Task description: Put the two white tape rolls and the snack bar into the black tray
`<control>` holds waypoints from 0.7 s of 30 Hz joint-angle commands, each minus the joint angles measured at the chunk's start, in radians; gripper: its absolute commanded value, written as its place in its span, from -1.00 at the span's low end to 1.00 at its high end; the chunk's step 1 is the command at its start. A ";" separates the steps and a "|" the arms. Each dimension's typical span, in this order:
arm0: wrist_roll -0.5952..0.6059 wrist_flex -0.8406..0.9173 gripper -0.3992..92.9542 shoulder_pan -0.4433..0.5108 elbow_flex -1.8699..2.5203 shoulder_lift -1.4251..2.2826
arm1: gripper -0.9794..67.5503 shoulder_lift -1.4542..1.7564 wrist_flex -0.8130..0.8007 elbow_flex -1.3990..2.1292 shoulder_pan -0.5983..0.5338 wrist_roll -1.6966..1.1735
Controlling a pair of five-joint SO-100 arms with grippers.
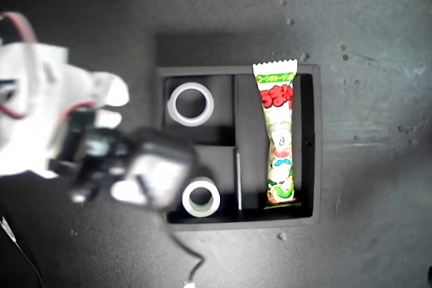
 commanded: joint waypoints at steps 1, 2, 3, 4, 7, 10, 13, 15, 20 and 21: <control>-0.067 -0.155 -0.99 -0.008 0.595 0.568 | -0.98 0.275 -0.173 0.293 0.083 -0.037; -0.087 -0.181 -0.99 -0.005 0.698 0.653 | -0.98 0.356 -0.218 0.380 0.106 -0.054; -0.106 -0.204 -0.99 0.000 0.788 0.724 | -0.98 0.436 -0.253 0.468 0.130 -0.060; -0.124 -0.219 -0.99 0.003 0.867 0.785 | -0.98 0.517 -0.284 0.554 0.155 -0.063; -0.164 -0.279 -0.99 0.005 1.072 0.928 | -0.98 0.790 -0.379 0.802 0.221 -0.112; -0.178 -0.337 -0.99 0.005 1.241 1.042 | -0.99 1.043 -0.370 0.982 0.279 -0.152; -0.178 -0.341 -0.99 0.003 1.376 1.158 | -0.99 1.126 -0.351 1.071 0.322 -0.181; -0.158 -0.307 -0.99 0.005 1.425 1.261 | -0.99 1.126 -0.356 1.101 0.342 -0.206; -0.098 -0.261 -0.99 0.002 1.552 1.371 | -0.99 1.127 -0.426 1.220 0.394 -0.278; -0.089 -0.267 -0.99 0.003 1.568 1.371 | -0.99 1.123 -0.413 1.220 0.407 -0.287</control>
